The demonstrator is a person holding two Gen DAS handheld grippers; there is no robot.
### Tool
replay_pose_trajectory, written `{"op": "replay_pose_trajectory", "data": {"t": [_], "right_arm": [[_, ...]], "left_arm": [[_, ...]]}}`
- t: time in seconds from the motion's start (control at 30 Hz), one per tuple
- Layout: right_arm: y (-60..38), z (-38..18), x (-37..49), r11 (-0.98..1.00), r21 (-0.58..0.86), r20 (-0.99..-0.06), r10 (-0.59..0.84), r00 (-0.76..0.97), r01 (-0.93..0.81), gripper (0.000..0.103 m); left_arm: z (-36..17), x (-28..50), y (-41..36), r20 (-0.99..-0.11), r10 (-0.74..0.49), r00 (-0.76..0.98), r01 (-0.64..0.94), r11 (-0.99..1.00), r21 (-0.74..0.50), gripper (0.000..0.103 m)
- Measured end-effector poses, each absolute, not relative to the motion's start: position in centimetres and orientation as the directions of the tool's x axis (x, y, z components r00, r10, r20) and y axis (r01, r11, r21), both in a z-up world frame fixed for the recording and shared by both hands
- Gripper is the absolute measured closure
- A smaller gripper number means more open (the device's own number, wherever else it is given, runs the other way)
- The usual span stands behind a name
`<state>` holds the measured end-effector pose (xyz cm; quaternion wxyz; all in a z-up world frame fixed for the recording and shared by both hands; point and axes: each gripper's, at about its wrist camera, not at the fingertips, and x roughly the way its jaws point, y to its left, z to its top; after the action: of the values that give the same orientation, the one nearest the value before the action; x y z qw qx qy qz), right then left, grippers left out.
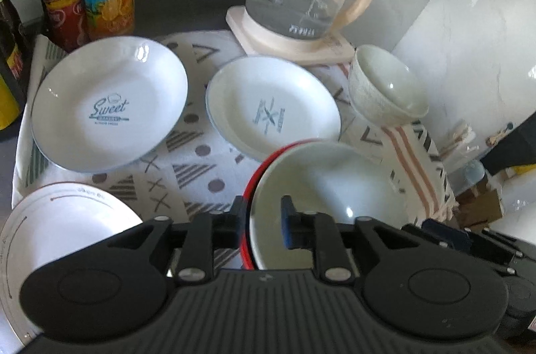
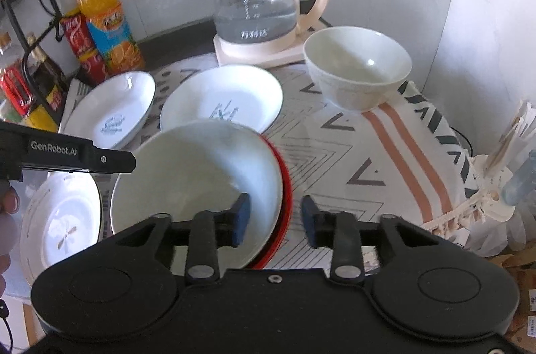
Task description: Organize plates and bowls
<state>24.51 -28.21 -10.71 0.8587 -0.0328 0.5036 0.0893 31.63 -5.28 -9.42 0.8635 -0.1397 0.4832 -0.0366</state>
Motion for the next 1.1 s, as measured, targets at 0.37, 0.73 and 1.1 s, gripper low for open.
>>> {"op": "replay_pose_trajectory", "data": {"t": [0.37,0.73,1.1], "right_arm": [[-31.6,-8.8,25.0,0.992,0.053,-0.805,0.11,0.584,-0.113,0.017],[-34.7,-7.8,27.2,0.995,0.072,-0.773,0.102,0.626,-0.073,0.006],[-36.7,-8.5,30.4,0.998,0.037,-0.777,0.066,0.626,-0.06,0.006]], "left_arm": [[-8.0,33.3,-6.6,-0.819,-0.168,0.548,-0.108,0.957,-0.268,0.039],[-6.5,35.6,-10.0,-0.815,-0.162,0.556,-0.093,0.962,-0.255,0.026],[-5.9,38.6,-12.1,-0.806,-0.153,0.572,-0.094,0.964,-0.25,0.018]]}}
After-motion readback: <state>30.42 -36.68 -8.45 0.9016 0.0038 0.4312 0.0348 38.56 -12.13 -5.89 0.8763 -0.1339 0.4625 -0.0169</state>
